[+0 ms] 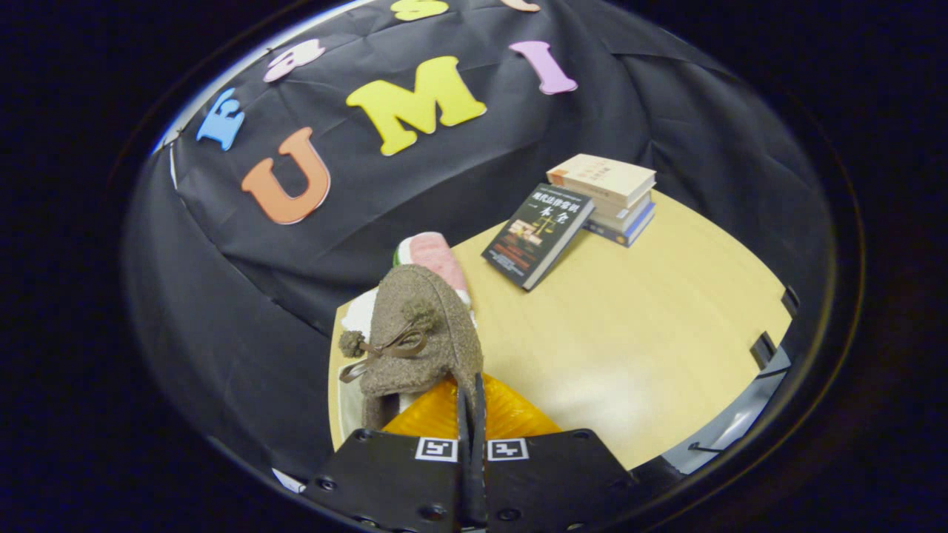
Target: Open the storage box then place both shoes into the box .Put the left shoe in first, then the right shoe, with the right side of both shoes facing outward in a uniform manner.
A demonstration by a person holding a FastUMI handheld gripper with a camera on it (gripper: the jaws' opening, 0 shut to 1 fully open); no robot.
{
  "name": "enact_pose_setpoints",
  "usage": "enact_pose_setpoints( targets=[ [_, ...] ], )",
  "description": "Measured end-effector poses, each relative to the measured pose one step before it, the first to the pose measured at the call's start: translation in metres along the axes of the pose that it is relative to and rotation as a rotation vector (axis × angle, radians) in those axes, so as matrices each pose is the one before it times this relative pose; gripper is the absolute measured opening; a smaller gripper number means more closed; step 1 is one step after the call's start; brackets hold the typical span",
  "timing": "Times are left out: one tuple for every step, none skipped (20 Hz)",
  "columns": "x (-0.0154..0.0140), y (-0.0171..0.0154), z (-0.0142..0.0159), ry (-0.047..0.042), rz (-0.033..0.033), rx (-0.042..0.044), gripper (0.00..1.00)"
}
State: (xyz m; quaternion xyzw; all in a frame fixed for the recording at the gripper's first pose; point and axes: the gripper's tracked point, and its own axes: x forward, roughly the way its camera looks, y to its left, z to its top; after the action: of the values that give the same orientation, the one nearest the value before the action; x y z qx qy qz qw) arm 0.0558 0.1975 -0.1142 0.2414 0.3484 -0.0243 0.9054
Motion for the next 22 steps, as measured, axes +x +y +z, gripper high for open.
enact_pose_setpoints(
  targets=[
    [0.00416,0.01099,-0.00647,0.00193,-0.00175,-0.00985,0.0],
    [0.00493,0.00869,-0.00601,0.00194,-0.00394,-0.01107,0.0],
    [0.00693,0.00757,-0.00699,0.00208,-0.00999,-0.01542,0.0],
    [0.00574,0.00488,-0.0064,0.00099,-0.01309,-0.01753,0.0],
    [0.0067,0.00338,-0.00709,0.00465,-0.01528,-0.01581,0.0],
    [0.00599,0.00266,-0.0069,0.00619,-0.01331,-0.01373,0.0],
    [0.00537,0.00117,-0.00747,0.00643,-0.01502,-0.01128,0.0],
    [0.00411,-0.00008,-0.00671,0.00843,-0.01815,-0.00905,0.0],
    [0.00421,0.00107,-0.00658,0.00828,-0.01594,-0.00913,0.0],
    [0.00459,0.00047,-0.00644,0.00753,-0.01592,-0.01452,0.0],
    [0.00547,0.00083,-0.00512,0.00493,-0.01357,-0.02104,0.0],
    [0.00582,-0.00078,-0.00732,0.01326,-0.01956,-0.01366,0.0],
    [0.00486,-0.00141,-0.00707,0.01446,-0.01598,-0.00149,0.0],
    [0.00438,-0.00066,-0.0044,0.00897,-0.01264,-0.00076,0.0],
    [0.00256,-0.0002,-0.00208,0.00127,-0.01003,-0.00209,0.0],
    [0.00206,-0.0017,-0.00188,-0.00131,-0.01243,-0.00326,0.0],
    [0.00072,-0.00133,0.00101,-0.00483,-0.00912,-0.00232,0.0],
    [0.00043,0.00115,-0.00003,-0.00522,-0.0025,-0.00129,0.0],
    [0.00166,-0.00012,0.00007,-0.00195,-0.00156,0.00125,0.02],
    [0.00147,0.00088,0.00032,-0.00133,0.00371,0.00313,0.03],
    [0.00088,0.0007,-0.00006,-0.00079,0.00125,0.00023,0.05],
    [0.0008,-0.00021,0.00038,-0.00062,0.00215,0.00072,0.07]
  ],
)
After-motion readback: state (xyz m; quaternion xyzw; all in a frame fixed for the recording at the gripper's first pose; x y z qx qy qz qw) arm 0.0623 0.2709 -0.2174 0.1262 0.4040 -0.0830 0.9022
